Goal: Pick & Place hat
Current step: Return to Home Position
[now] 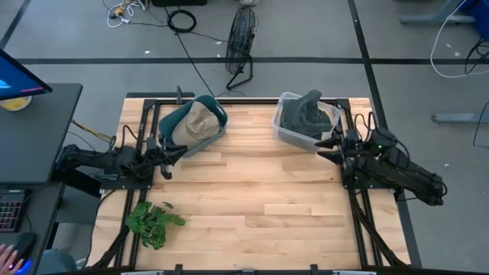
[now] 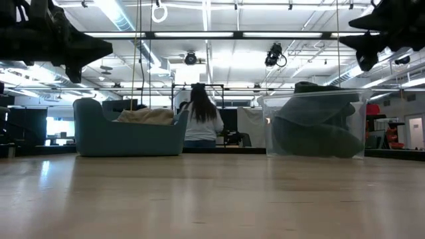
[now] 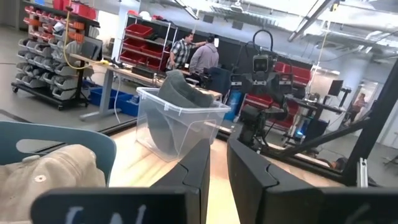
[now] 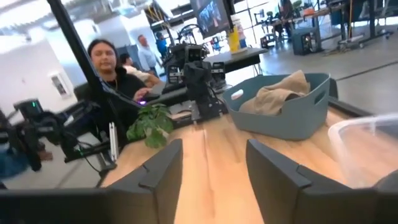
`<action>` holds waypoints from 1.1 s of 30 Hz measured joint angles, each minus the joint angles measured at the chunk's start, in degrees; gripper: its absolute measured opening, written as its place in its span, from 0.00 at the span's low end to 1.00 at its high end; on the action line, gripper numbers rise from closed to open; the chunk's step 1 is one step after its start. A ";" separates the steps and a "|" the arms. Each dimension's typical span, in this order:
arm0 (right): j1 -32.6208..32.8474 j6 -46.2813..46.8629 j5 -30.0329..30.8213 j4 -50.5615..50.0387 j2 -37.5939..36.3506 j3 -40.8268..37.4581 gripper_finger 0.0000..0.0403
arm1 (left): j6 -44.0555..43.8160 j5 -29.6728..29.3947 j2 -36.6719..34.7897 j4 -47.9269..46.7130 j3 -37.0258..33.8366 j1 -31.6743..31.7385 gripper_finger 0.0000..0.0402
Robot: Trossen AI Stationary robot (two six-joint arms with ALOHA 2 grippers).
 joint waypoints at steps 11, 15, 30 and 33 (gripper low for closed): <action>0.00 5.31 0.44 8.21 0.00 -5.86 0.13 | 1.58 0.00 0.02 -0.72 -0.02 0.00 0.14; -0.01 1.72 2.42 7.98 0.00 -5.92 0.02 | 1.58 0.02 0.02 -0.72 -0.02 0.00 0.14; -0.02 0.48 7.04 16.44 0.19 -12.94 0.00 | 1.60 0.02 0.02 -0.72 -0.07 0.00 0.14; 0.05 2.95 7.50 18.28 0.27 -14.79 0.00 | 1.60 0.02 0.02 -0.72 -0.07 0.00 0.14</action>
